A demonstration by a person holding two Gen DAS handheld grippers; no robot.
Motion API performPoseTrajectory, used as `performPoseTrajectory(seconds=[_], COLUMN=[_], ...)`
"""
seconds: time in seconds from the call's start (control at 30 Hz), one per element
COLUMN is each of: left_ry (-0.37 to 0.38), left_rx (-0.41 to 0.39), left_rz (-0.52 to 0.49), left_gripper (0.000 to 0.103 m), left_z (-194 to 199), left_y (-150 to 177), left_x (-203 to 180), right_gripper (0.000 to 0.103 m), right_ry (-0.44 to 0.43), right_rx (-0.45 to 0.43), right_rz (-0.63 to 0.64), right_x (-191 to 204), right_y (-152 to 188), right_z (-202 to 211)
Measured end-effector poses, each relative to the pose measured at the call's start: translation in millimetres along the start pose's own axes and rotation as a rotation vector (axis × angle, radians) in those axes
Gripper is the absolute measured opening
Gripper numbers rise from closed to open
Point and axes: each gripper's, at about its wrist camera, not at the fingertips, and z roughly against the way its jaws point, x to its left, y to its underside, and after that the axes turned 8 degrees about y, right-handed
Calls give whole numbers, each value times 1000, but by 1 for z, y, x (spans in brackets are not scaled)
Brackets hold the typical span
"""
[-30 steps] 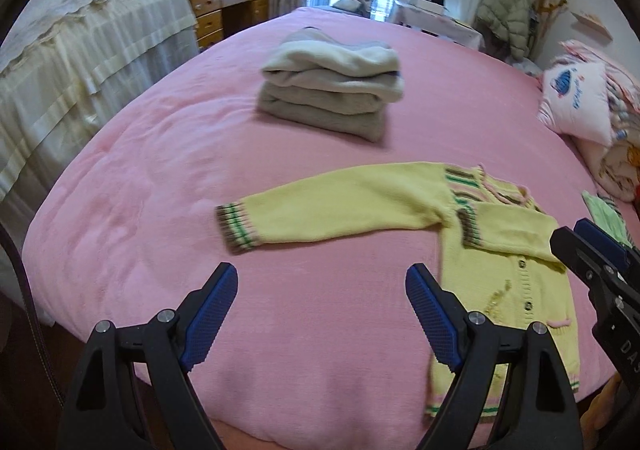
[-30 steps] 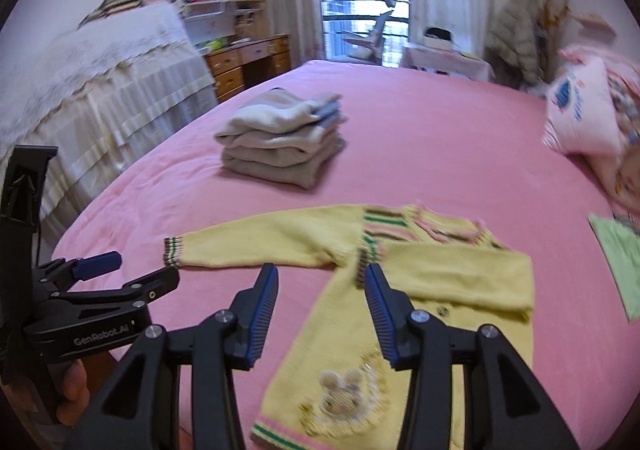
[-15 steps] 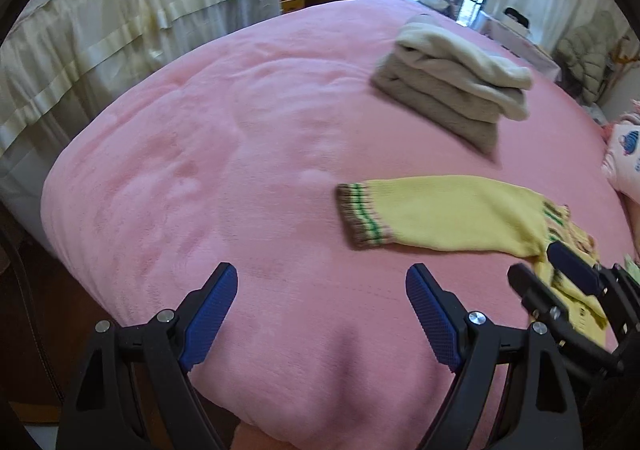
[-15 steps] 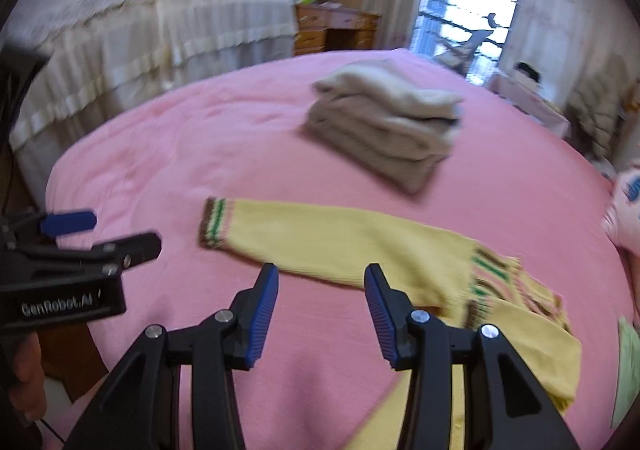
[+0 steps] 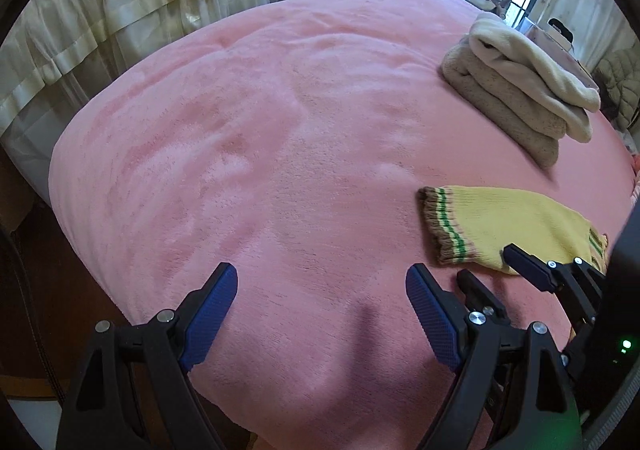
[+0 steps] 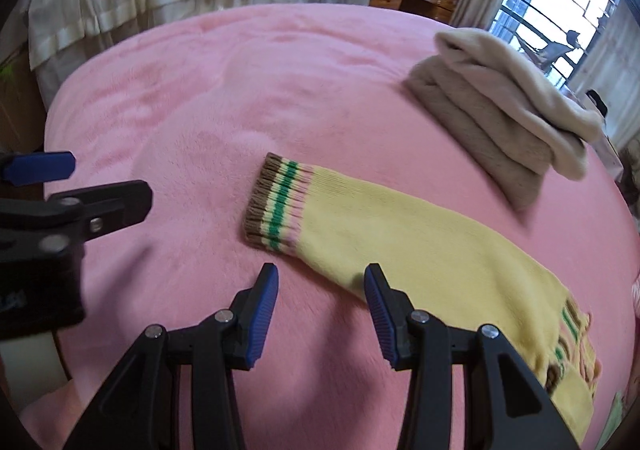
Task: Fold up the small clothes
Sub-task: 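Move the right tool to the other sleeve cuff and grasp it, then fold the gripped sleeve across the cardigan body with the right tool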
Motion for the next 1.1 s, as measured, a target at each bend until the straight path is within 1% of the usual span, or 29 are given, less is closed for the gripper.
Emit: performPoseTrajectory(seconds=[0.1,0.17,0.23,0.27,0.37,0.5,0.63,0.73,0.8,0.83,0.9,1.03,1.1], left_ry=[8,8,6,6,7,11,23,33,43,49,60,79,91], left_rx=[19,24,24,23,18,13,8,5,8,9,9,11,15], left_rz=[15,17,17,15,2,-32,-75,-122,-153,-171,-204,-280,-317], left_gripper=[85,85,85,85,85,85,85,85,85,85,85,85,85], left_z=[-7,-8,-9,-9,-8,-6,-2,0,0,0,-1,-5,-9], left_y=[-2,-2,-2,-2,-2,-1,3,7,10,12,14,19,20], left_x=[4,4,3,3,-1,-15,-34,-54,-68,-76,-92,-126,-143], right_gripper=[45,45,23,12,10,10,10,10,10,10,10,10,10], right_ry=[20,14,-10,-3,-42,-58,-34,6,34,63,93,109,113], right_rx=[15,16,13,18,5,-53,-140,-180,-187,-181,-156,-78,-55], right_rz=[16,1,-21,-40,-119,-235,-389,-548,-622,-655,-701,-831,-878], right_x=[6,6,3,0,-15,-49,-105,-163,-191,-207,-227,-265,-275], right_y=[-6,-9,-12,-14,-17,-19,-14,4,20,32,51,106,125], right_z=[-12,-15,-15,-15,-9,18,54,74,81,82,79,66,62])
